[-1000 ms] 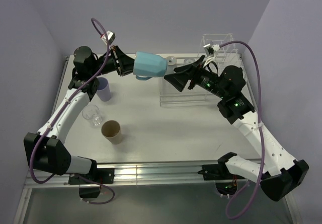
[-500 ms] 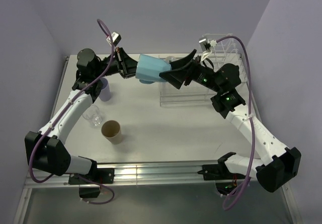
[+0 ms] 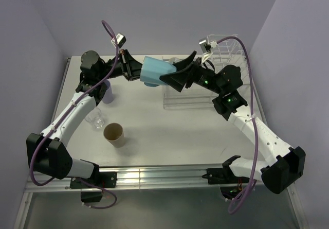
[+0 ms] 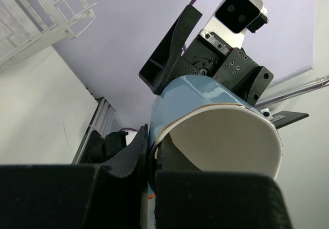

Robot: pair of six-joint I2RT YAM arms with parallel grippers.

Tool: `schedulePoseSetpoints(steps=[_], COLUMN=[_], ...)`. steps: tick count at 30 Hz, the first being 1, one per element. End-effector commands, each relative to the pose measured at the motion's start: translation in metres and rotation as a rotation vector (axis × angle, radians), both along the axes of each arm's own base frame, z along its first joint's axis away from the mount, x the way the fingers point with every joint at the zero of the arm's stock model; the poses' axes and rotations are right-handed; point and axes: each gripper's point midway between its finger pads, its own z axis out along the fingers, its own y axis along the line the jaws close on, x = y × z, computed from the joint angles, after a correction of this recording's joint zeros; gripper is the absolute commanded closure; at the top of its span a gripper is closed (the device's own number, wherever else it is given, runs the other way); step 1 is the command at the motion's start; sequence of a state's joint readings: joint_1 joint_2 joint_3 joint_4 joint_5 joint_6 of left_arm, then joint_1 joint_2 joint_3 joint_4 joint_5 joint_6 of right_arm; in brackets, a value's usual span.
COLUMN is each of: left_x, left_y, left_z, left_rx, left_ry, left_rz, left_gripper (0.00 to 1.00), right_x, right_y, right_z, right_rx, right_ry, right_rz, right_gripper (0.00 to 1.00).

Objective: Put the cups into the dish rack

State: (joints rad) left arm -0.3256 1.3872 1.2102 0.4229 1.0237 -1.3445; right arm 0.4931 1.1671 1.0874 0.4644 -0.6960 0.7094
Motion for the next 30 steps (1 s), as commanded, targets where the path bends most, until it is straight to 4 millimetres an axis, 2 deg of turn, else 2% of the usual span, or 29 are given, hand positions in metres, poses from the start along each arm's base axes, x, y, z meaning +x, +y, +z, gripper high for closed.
schedulePoseSetpoints(steps=[1,9,14,19,30], left_x=[-0.010,-0.007,-0.006,-0.006,-0.005], left_y=[0.001,-0.001,-0.001,-0.001,-0.001], left_z=[0.025,0.023,0.020,0.020,0.020], left_rx=[-0.055,-0.059,-0.061,-0.062,-0.061], left_ry=[-0.096,-0.092,-0.086,-0.089,-0.103], left_rz=[-0.004,-0.002,-0.003,-0.002,0.006], left_gripper=[1.00,1.00,1.00,1.00,1.00], right_x=[-0.011,-0.011,-0.010,-0.006,-0.003], right_y=[-0.002,0.006,0.007,0.010,0.013], right_z=[0.021,0.016,0.017,0.010,0.002], right_rx=[0.037,0.030,0.022,-0.003,-0.034], right_ry=[-0.066,-0.039,-0.041,-0.023,-0.004], right_rz=[0.013,0.034,0.032,0.008,-0.006], right_gripper=[0.00,0.01,0.09,0.11,0.10])
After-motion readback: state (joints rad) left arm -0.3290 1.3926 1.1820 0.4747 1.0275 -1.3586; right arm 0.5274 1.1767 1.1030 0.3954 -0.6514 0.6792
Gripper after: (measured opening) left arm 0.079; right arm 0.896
